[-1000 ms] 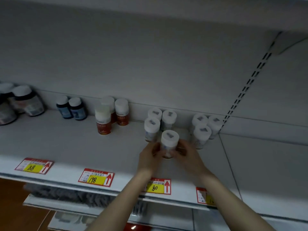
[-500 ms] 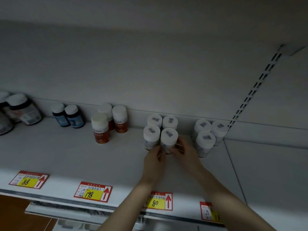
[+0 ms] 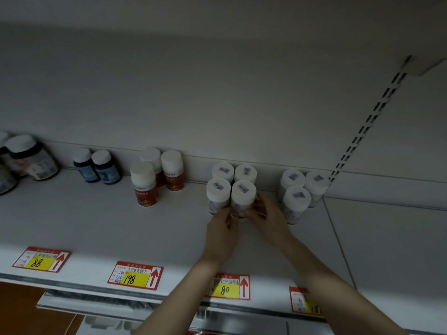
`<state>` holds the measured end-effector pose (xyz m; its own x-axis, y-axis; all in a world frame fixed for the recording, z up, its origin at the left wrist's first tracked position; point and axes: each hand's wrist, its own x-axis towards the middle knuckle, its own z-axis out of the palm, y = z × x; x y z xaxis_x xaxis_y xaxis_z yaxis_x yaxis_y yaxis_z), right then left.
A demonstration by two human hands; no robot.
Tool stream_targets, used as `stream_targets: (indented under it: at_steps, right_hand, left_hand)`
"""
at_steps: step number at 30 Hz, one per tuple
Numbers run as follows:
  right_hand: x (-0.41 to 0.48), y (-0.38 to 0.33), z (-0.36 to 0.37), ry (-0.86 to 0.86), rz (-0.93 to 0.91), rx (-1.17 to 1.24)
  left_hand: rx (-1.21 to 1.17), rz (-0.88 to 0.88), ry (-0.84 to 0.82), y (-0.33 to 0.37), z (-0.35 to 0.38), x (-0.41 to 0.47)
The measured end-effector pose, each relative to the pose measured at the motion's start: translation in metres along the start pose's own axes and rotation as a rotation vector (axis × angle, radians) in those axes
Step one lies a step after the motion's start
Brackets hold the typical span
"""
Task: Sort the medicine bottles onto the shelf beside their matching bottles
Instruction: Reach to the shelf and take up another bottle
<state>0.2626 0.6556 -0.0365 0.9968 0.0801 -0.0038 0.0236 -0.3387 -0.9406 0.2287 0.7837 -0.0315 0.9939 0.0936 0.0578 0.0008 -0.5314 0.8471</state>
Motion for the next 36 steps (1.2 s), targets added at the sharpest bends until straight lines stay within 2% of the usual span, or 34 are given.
stream_targets:
  at_steps: [3, 9, 15, 19, 25, 30, 36]
  right_hand:
    - [-0.012, -0.003, -0.002, 0.052, -0.002, -0.073]
    - [-0.050, -0.004, -0.011, 0.228, 0.023, -0.108]
    - [-0.093, -0.011, -0.060, 0.383, 0.039, -0.038]
    - [-0.122, -0.006, -0.111, 0.498, 0.024, -0.044]
    - [-0.173, 0.011, -0.210, 0.519, 0.011, -0.094]
    - [-0.233, 0.036, -0.318, 0.612, 0.033, -0.057]
    - [-0.296, 0.067, -0.413, 0.719, 0.070, -0.029]
  left_hand:
    - [0.006, 0.011, -0.027, 0.003, -0.002, -0.010]
    - [-0.159, 0.040, -0.031, 0.019, 0.009, -0.032]
    - [-0.209, 0.114, -0.120, 0.056, 0.041, -0.054]
    - [-0.183, 0.182, -0.198, 0.092, 0.074, -0.069]
    - [-0.202, 0.316, -0.273, 0.158, 0.145, -0.102]
    - [-0.318, 0.334, -0.424, 0.231, 0.229, -0.154]
    - [-0.326, 0.368, -0.539, 0.292, 0.313, -0.196]
